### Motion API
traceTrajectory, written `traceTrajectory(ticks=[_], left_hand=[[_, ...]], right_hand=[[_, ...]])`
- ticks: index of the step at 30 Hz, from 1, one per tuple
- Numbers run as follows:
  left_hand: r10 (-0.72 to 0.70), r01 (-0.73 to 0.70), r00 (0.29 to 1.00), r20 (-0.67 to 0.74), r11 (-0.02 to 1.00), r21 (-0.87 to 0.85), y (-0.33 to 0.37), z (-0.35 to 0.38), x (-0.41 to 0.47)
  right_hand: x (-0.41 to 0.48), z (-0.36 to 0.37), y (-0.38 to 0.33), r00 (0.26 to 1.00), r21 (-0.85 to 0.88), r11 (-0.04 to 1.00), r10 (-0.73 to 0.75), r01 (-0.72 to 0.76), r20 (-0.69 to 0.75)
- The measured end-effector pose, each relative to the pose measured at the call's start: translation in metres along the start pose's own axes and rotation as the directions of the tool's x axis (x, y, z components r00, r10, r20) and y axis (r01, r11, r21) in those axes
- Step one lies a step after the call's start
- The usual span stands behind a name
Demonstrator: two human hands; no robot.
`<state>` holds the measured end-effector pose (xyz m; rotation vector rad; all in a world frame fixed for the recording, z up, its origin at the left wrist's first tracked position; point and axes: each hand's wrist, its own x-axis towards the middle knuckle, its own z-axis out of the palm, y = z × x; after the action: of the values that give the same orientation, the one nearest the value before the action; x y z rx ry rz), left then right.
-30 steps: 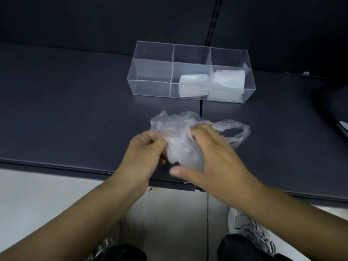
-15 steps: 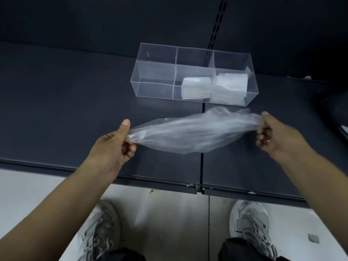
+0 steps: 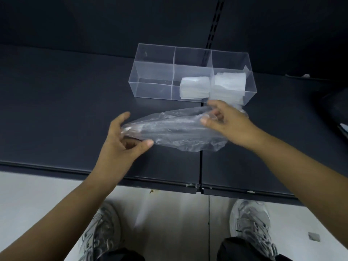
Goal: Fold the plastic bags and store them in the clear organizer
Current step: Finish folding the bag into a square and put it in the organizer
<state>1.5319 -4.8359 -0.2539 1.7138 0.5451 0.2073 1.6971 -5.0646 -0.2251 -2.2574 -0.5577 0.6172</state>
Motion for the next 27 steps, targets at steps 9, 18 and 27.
traceTrajectory(ticks=[9,18,27], left_hand=[[-0.217,0.199,0.965,0.15,0.972,0.127,0.012,-0.019,0.006],[-0.225,0.264,0.899,0.377,0.963,-0.056,0.017,-0.024,0.001],[-0.209,0.226,0.974,0.087,0.922,-0.316,0.028,0.0,0.005]], right_hand=[[-0.024,-0.031,-0.009,0.964,0.2,0.948,-0.222,0.249,-0.149],[-0.033,-0.026,-0.013,0.965,0.461,0.877,-0.008,0.133,-0.264],[-0.051,-0.027,0.003,0.943,0.473,0.844,-0.11,0.255,-0.313]])
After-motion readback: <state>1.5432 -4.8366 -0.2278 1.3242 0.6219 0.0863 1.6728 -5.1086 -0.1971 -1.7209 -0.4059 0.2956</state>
